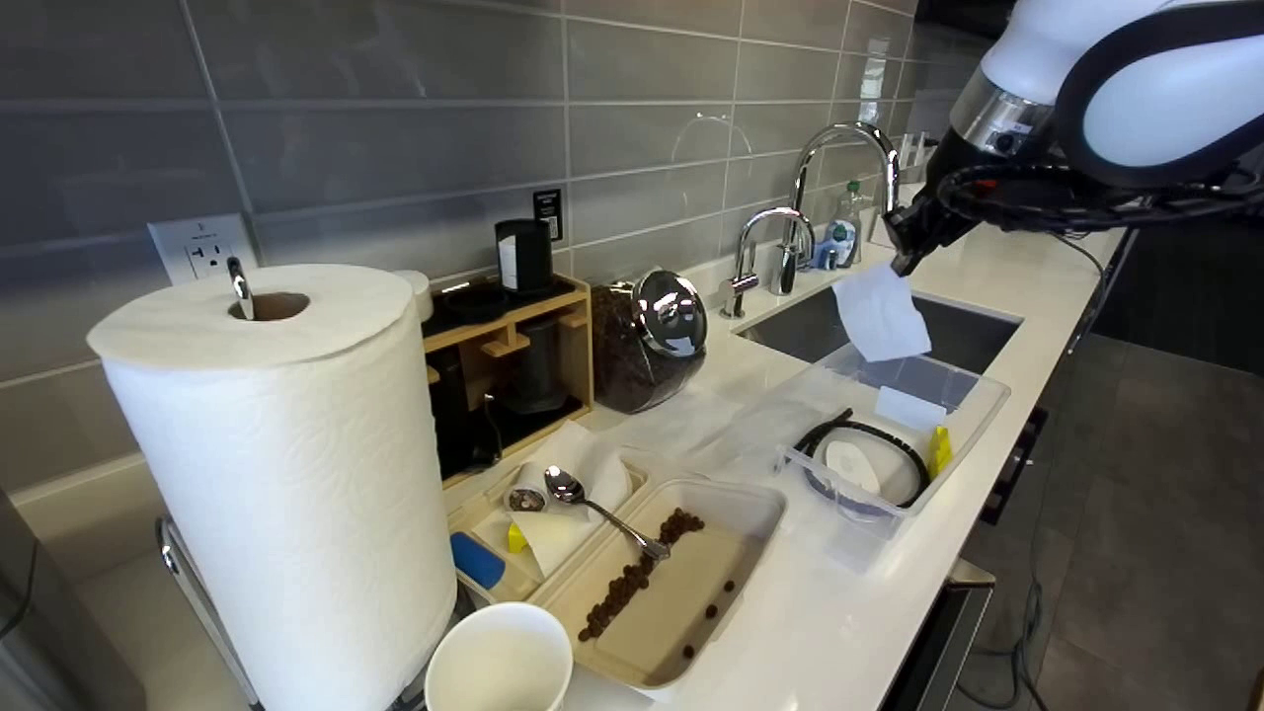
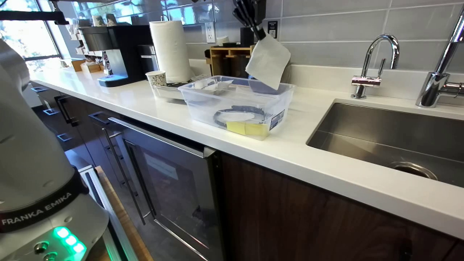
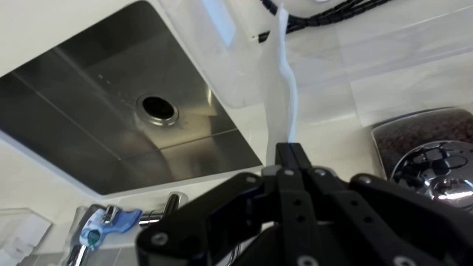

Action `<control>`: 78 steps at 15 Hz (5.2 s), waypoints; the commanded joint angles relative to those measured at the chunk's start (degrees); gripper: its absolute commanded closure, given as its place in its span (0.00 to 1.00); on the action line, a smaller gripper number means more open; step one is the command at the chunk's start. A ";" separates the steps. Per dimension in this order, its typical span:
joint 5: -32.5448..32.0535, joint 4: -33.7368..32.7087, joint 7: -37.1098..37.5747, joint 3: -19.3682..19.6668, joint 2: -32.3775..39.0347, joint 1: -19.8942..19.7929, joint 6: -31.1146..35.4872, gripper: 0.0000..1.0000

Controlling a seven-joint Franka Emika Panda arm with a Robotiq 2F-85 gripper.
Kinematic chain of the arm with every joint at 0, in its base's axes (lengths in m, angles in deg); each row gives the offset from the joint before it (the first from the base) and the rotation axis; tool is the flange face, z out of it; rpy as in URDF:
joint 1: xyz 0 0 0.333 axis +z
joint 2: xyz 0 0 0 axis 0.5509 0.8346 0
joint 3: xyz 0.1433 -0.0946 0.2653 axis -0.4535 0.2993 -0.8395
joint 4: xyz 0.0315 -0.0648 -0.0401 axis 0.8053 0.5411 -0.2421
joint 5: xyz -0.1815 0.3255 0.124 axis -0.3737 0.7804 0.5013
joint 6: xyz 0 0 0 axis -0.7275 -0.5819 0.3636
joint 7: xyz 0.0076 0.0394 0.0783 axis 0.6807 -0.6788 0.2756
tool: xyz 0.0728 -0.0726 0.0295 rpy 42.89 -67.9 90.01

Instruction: Take the paper towel out of the plastic box

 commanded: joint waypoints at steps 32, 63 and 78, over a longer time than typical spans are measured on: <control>40.70 -18.18 -47.83 2.00 12.95 24.97 6.43 0.99; 70.44 -22.24 -70.90 -8.63 29.29 21.44 -7.27 1.00; 53.91 -20.61 -60.68 -8.40 32.45 19.76 -1.41 1.00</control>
